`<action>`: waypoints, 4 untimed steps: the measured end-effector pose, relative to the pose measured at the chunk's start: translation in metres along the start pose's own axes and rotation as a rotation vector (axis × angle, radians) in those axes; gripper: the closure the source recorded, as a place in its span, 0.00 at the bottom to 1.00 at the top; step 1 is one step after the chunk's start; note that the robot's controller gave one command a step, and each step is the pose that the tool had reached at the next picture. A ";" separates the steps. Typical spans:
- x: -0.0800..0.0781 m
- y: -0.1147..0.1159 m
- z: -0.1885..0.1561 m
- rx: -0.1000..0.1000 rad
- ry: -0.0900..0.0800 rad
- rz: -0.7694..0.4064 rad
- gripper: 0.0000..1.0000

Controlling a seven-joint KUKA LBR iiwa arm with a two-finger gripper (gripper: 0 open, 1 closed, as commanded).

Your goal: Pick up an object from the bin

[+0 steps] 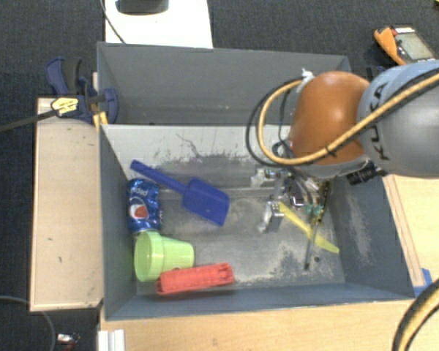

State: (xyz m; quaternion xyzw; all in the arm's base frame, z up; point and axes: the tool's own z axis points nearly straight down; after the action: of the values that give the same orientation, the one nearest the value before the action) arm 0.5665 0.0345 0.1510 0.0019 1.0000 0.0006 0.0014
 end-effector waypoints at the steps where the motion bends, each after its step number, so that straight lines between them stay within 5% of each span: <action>1: 0.005 0.011 -0.003 0.000 0.002 -0.014 0.00; 2: -0.019 0.000 0.031 0.000 -0.007 -0.281 0.00; 4: -0.016 0.098 0.081 0.001 -0.002 -0.360 0.00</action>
Offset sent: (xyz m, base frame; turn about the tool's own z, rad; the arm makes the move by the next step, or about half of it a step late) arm 0.0238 -0.0063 -0.0426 -0.2907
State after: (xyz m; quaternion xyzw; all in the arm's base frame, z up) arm 0.5831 0.1324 0.0704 -0.1770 0.9842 -0.0004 0.0025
